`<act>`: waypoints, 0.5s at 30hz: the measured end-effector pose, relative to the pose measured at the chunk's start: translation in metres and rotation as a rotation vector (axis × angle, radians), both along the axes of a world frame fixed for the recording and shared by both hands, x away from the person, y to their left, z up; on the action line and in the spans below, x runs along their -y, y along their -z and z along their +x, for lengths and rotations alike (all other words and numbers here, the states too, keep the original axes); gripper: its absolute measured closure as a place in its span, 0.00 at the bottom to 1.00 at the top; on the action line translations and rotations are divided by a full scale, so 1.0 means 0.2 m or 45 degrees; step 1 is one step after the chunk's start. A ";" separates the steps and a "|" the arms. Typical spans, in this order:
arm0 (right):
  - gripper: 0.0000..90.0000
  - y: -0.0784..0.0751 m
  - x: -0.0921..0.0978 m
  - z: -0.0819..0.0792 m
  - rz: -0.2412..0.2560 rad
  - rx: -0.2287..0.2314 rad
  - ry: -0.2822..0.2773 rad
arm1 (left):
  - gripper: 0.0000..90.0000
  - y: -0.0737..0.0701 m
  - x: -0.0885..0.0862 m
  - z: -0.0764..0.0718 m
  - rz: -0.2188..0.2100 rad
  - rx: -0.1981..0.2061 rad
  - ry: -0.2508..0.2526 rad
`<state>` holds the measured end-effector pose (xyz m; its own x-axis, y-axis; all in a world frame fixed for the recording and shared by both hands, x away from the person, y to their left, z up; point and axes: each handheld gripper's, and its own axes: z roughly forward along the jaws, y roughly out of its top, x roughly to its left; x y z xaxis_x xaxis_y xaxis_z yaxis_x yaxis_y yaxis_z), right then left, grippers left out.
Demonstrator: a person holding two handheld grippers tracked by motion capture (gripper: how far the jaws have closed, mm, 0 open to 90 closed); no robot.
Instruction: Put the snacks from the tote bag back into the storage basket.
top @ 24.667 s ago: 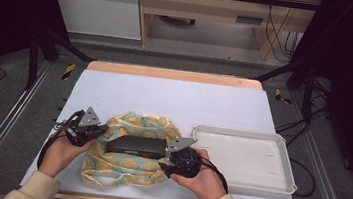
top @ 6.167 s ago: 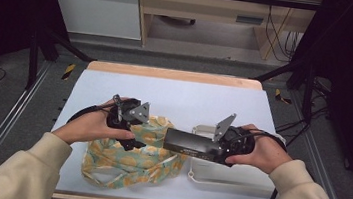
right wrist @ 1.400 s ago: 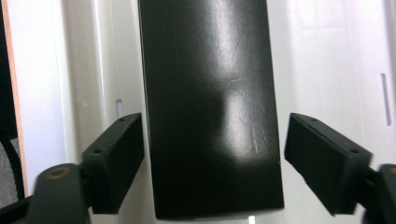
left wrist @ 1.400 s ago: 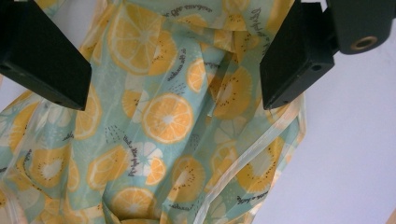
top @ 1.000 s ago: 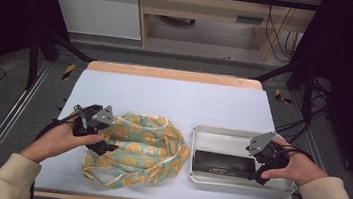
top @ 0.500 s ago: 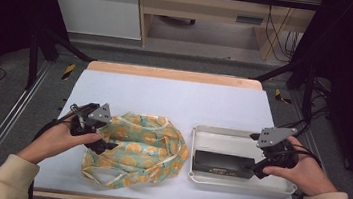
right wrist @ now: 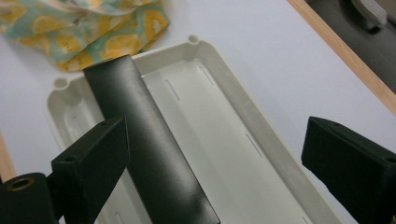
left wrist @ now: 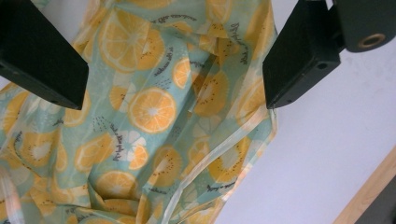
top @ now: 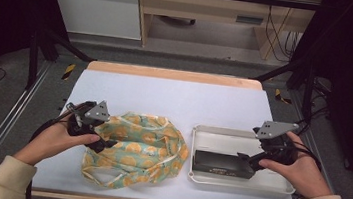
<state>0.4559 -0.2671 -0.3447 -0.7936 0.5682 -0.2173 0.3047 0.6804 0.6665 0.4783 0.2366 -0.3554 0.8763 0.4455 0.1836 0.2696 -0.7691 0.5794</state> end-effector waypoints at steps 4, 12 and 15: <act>0.10 -0.01 -0.01 -0.01 0.024 0.006 0.116 | 0.08 -0.01 -0.01 -0.01 -0.016 0.013 -0.048; 0.09 -0.03 -0.04 -0.05 0.067 0.013 0.226 | 0.07 -0.06 -0.06 -0.03 -0.070 0.071 -0.140; 0.09 -0.03 -0.05 -0.06 0.101 0.008 0.273 | 0.07 -0.07 -0.08 -0.06 -0.093 0.081 -0.193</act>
